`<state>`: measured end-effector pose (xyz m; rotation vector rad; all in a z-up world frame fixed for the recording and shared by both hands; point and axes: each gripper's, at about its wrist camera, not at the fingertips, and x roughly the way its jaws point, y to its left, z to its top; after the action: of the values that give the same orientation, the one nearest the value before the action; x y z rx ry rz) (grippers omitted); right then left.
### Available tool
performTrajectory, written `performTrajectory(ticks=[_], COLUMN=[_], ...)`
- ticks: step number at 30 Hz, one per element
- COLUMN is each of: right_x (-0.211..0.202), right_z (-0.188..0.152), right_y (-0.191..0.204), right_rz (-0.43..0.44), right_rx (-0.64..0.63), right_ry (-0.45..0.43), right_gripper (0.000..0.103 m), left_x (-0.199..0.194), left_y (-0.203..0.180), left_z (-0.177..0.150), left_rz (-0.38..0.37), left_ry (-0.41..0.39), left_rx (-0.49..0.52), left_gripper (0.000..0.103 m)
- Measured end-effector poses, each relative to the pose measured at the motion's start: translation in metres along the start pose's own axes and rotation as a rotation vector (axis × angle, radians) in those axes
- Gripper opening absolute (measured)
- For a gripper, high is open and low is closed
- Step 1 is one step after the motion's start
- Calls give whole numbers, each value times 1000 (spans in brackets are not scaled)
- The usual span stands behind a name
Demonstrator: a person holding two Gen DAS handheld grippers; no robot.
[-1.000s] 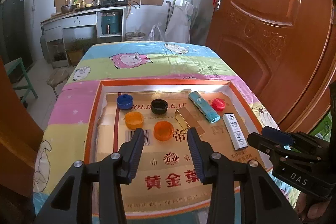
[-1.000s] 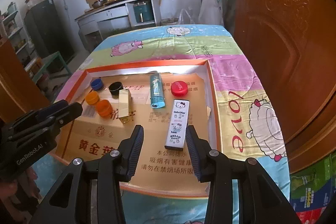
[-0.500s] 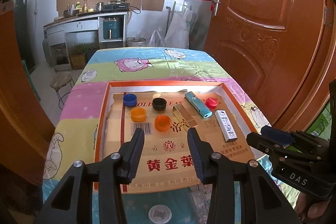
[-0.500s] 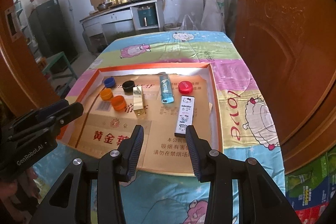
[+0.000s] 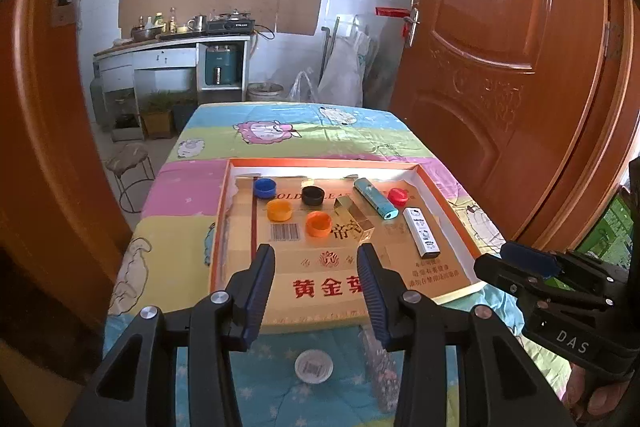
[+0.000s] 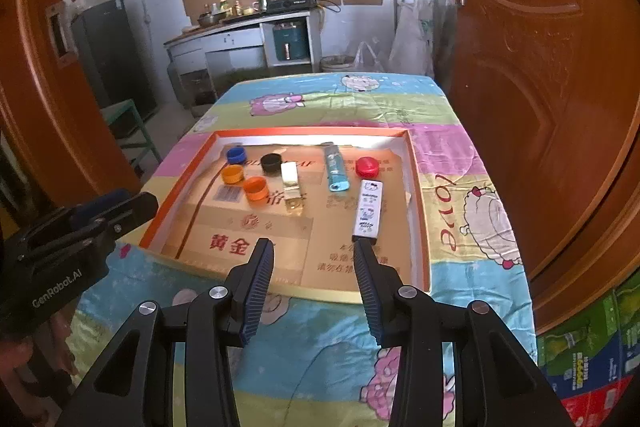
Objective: Organize rigid objects
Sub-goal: 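Move both grippers back toward the remaining objects on the bedspread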
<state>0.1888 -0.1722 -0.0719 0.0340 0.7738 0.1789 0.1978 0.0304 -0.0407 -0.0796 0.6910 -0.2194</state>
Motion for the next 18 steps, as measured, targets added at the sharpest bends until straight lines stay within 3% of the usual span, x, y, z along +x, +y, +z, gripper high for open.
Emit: performTrajectory(ticks=[9,18], right_x=[-10,39], right_z=[-21,-56], right_y=[23,59], right_rz=[20,23], right_rx=[-20,-27], right_ry=[15,123], right_gripper=[43,43], left_x=[-20,-21], left_y=[15,41], left_z=[-20,-48], left_rz=[9,24], left_ry=[-11,24], left_rx=[-24,-74], left_gripper=[43,43])
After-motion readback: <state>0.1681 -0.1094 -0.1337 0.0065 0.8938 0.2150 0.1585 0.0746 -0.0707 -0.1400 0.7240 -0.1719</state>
